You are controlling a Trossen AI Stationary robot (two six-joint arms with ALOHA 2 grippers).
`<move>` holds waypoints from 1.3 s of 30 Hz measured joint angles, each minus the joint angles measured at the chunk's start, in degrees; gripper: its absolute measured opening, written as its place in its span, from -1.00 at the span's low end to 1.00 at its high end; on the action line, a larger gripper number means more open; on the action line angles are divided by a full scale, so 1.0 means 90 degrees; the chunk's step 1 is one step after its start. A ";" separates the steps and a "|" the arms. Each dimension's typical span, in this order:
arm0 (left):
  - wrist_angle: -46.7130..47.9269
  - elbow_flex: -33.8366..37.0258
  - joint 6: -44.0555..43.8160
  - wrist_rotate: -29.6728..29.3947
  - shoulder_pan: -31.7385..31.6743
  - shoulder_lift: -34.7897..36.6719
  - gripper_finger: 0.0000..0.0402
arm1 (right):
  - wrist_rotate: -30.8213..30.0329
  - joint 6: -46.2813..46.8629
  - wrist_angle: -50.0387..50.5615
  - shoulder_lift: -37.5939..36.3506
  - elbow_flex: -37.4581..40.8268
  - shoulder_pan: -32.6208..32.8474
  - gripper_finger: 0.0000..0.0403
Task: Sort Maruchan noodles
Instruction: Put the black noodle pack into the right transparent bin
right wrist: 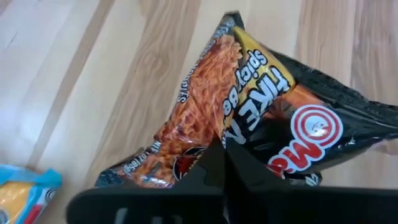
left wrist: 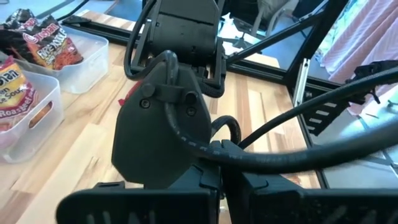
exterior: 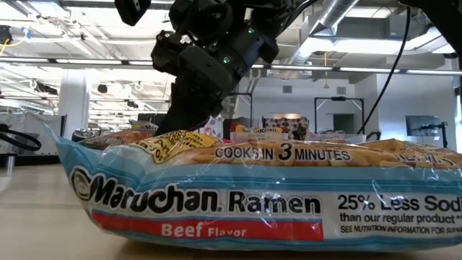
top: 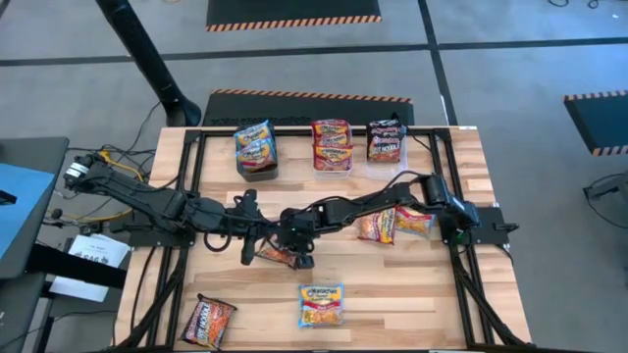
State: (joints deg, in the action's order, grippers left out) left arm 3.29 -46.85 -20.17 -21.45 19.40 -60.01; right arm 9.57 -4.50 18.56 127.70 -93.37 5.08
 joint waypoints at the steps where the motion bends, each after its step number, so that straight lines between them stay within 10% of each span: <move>1: 0.0002 0.0000 -0.0004 -0.0004 0.0000 0.0000 -1.00 | -0.0018 0.0001 0.0002 -0.0001 0.0001 0.0000 -0.95; 39: 0.0017 -0.0010 0.0049 -0.0043 -0.0005 0.0002 -1.00 | -0.3142 -0.0113 0.4507 -0.2307 0.0026 -0.0027 -0.98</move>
State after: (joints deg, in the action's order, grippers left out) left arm 3.44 -46.94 -19.73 -21.85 19.35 -59.99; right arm -18.71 -5.52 59.12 106.94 -93.14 4.84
